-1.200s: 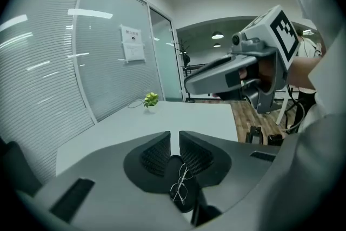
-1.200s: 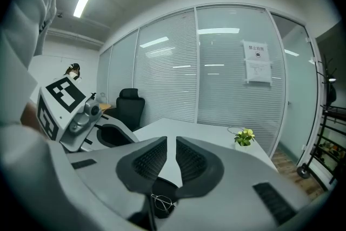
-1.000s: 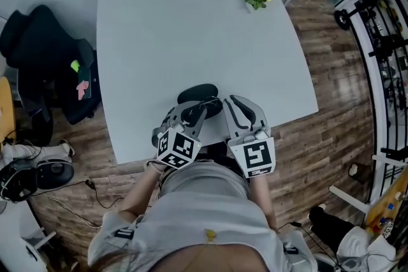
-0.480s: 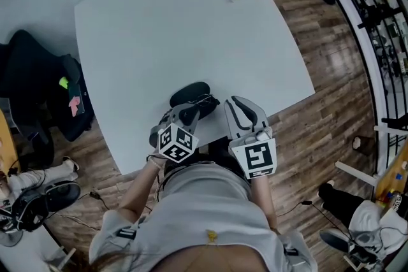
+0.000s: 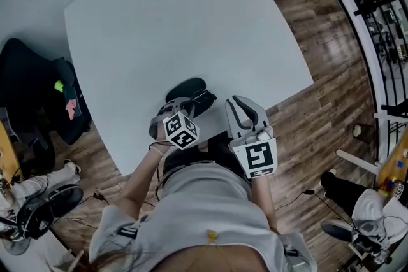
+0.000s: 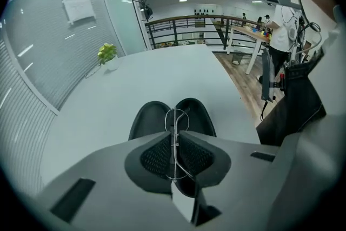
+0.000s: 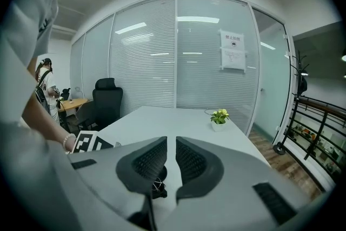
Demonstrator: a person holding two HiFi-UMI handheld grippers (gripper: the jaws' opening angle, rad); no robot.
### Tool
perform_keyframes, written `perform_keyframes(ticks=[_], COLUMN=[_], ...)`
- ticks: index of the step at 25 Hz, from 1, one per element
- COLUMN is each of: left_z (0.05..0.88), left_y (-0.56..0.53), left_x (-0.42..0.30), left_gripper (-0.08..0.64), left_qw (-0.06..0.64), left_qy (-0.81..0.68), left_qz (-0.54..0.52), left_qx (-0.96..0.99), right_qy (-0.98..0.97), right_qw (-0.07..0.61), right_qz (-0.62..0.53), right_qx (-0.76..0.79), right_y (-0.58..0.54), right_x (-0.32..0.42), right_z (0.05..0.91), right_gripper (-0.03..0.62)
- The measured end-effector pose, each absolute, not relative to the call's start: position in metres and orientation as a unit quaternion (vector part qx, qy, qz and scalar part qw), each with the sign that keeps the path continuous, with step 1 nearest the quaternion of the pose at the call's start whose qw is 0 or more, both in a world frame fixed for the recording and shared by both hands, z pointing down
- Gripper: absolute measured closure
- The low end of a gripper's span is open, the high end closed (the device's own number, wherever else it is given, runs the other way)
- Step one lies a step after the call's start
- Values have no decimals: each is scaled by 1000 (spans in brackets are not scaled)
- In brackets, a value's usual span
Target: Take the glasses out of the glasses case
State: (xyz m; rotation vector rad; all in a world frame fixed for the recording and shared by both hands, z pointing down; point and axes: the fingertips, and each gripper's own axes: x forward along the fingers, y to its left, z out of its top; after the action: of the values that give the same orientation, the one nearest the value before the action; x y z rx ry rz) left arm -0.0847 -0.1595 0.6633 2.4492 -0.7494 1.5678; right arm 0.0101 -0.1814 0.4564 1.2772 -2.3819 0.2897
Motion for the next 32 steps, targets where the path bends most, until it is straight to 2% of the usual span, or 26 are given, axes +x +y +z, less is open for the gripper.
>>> perform_keyframes(ticks=[23, 32], left_z=[699, 673], left_y=[-166, -162], left_x=[-84, -88], left_gripper=[525, 525], left_qw=[72, 64], left_qy=[-210, -221], left_qz=[569, 560], left_qx=[792, 796], right_qy=[-843, -855], right_qw=[216, 203], right_qz=[104, 98], right_qx=[482, 468], right_y=[-180, -183], right_x=[43, 43], right_z=[466, 459], right_gripper=[538, 538])
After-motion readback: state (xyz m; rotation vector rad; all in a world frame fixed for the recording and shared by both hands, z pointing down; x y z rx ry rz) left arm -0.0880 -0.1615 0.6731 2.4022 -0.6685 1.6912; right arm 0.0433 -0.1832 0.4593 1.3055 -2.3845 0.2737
